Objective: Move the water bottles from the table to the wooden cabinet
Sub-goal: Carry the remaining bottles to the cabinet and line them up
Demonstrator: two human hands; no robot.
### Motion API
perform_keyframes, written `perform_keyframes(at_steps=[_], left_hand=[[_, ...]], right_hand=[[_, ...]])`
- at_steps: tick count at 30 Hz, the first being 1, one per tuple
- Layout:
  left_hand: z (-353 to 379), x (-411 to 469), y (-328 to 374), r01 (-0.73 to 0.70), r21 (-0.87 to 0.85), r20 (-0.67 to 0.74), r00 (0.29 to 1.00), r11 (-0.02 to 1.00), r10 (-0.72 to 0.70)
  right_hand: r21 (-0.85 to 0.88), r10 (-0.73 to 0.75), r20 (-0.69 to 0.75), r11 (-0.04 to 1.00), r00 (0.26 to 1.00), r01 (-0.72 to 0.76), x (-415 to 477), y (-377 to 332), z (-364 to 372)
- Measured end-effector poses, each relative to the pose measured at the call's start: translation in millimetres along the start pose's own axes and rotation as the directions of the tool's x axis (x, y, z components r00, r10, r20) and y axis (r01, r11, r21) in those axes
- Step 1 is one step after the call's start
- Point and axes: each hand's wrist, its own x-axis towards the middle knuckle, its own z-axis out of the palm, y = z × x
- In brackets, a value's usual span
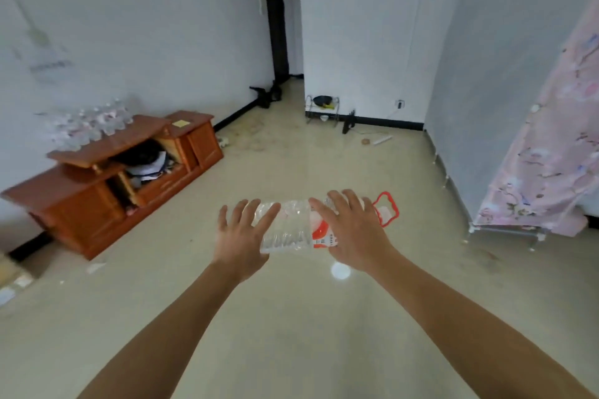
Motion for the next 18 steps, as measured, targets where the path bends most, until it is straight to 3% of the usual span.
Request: perform_keyframes(at_steps=[10, 18], left_hand=[[54, -73, -241, 0.348, 0.049, 0.022, 0.937, 0.936, -0.350], [107, -14, -450, 0.431, 0.171, 0.046, 0.895, 0.886, -0.444]], right_hand=[[0.087, -0.374, -0.026, 0.923, 0.927, 0.375, 199, -214, 46], [0.145, -0.492, -0.093, 0.853, 0.866, 0.501, 416, -342, 116]])
